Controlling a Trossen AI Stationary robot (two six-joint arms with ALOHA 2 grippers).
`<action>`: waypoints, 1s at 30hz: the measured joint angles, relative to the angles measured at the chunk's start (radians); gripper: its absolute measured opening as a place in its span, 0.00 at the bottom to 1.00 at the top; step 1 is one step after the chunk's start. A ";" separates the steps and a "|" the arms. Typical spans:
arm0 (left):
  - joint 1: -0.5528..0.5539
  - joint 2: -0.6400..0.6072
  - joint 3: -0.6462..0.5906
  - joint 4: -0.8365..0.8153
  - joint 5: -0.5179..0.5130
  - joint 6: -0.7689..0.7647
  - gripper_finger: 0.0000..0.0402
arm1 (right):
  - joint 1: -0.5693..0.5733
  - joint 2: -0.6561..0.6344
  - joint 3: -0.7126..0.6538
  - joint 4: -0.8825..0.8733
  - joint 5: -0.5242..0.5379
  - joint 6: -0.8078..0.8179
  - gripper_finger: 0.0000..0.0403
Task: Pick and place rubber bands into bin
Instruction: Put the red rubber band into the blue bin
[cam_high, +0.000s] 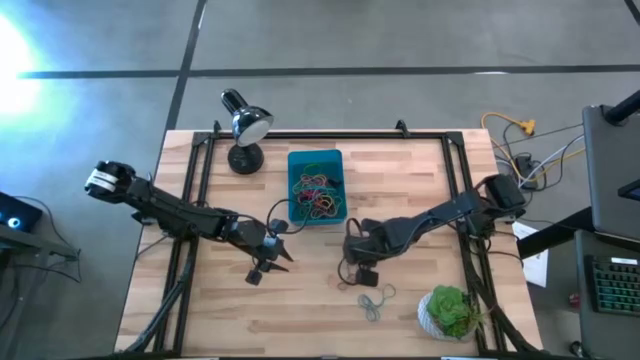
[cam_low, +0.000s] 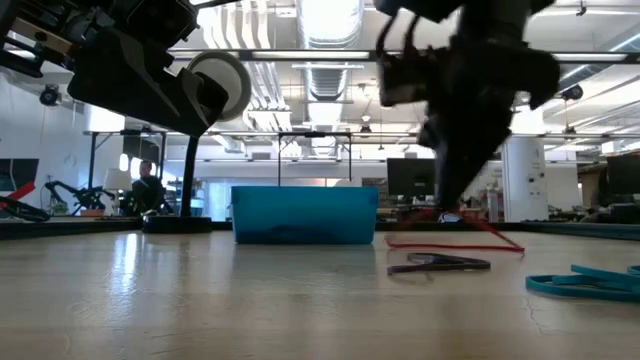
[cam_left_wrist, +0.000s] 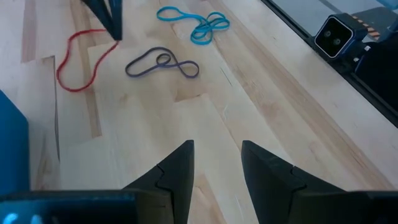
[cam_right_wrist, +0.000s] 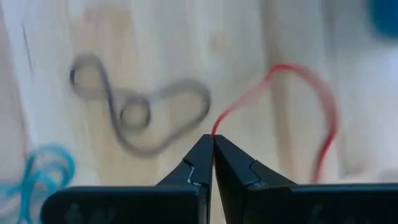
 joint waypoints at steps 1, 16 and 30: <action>0.000 0.000 0.000 -0.001 0.000 0.000 0.29 | 0.000 0.000 0.019 0.000 0.014 -0.011 0.02; 0.000 0.000 -0.001 0.000 0.000 0.000 0.29 | 0.002 -0.006 0.321 -0.240 0.292 -0.198 0.02; -0.001 0.000 -0.001 0.000 0.000 0.000 0.29 | -0.080 -0.009 0.421 -0.187 0.676 -0.497 0.02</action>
